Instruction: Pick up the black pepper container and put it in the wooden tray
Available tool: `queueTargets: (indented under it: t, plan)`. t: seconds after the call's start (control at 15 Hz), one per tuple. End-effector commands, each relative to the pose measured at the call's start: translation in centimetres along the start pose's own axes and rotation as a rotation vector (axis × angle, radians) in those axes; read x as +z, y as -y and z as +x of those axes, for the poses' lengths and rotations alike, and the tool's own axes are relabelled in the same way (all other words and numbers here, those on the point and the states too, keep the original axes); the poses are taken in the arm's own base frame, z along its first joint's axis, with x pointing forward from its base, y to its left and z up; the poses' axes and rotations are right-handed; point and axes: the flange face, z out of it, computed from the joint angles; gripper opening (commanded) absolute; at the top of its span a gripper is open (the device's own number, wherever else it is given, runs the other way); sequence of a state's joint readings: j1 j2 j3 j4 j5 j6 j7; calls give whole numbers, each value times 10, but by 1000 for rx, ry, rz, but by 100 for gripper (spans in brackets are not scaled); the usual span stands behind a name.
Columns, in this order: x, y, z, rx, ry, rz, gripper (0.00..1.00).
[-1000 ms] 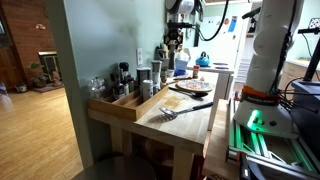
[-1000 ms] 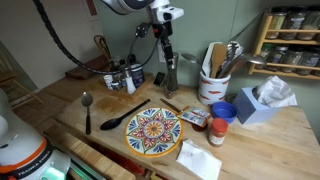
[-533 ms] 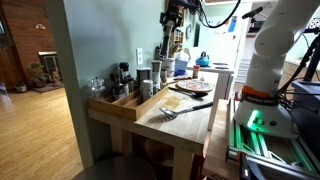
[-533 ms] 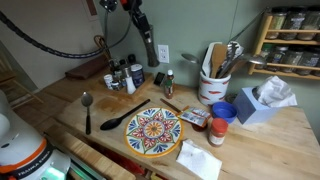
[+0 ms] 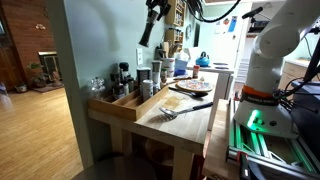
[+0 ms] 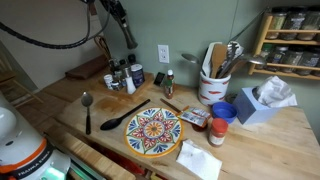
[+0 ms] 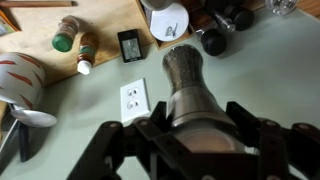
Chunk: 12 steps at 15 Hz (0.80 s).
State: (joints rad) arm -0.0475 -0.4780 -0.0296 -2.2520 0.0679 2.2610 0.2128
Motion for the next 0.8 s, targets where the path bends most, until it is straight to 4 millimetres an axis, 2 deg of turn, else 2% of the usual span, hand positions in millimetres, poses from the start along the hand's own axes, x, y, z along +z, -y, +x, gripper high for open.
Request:
queueTargets:
  t: [0.0,0.07,0.2,0.4,0.47,0.73]
  plan:
    - [23,31,-20,-67,55,12,39]
    - [12,22,-11,-48,18,5,64]
    - [27,33,-20,-72,51,-1,64]
    - [31,32,-19,-70,59,-3,64]
    - [31,32,-19,-70,59,-3,39]
    - [54,55,-9,-114,49,-1,39]
